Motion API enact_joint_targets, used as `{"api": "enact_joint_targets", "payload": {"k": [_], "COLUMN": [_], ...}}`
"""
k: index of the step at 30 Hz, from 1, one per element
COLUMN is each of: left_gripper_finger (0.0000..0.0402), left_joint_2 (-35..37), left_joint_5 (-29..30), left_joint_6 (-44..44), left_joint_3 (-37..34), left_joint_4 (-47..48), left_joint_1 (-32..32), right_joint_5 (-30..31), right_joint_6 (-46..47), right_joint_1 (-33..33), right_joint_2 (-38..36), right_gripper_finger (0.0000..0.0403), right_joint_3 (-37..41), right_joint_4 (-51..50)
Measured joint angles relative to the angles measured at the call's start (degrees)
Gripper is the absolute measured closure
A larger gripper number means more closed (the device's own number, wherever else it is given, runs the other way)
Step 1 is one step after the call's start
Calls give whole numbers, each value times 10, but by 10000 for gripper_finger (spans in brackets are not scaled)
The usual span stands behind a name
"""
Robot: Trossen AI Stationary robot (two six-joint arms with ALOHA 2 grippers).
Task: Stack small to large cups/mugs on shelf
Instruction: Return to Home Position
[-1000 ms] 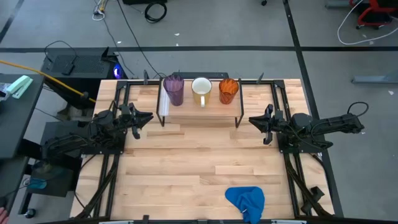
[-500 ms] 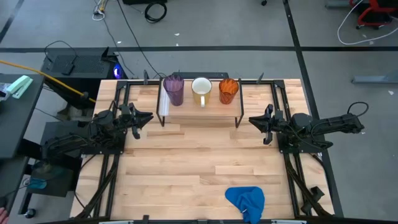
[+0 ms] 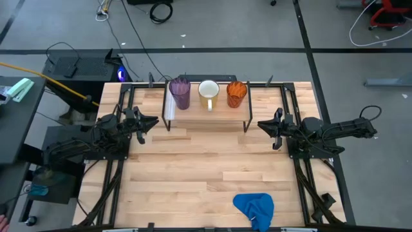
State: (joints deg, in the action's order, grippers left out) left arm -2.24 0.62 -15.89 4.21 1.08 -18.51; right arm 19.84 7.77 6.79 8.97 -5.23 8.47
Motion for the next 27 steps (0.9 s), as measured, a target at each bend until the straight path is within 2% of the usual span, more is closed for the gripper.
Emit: {"api": "enact_joint_targets", "payload": {"k": [16, 27], "left_gripper_finger": [307, 316], "left_joint_2": [0, 0], "left_joint_5": [0, 0], "left_joint_6": [0, 0], "left_joint_3": [0, 0], "left_joint_4": [0, 0], "left_joint_1": [0, 0], "right_joint_5": [0, 0], "right_joint_6": [0, 0], "right_joint_1": [0, 0], "right_joint_2": [0, 0], "right_gripper_finger": [350, 350], "right_joint_3": [0, 0], "right_joint_4": [0, 0]}}
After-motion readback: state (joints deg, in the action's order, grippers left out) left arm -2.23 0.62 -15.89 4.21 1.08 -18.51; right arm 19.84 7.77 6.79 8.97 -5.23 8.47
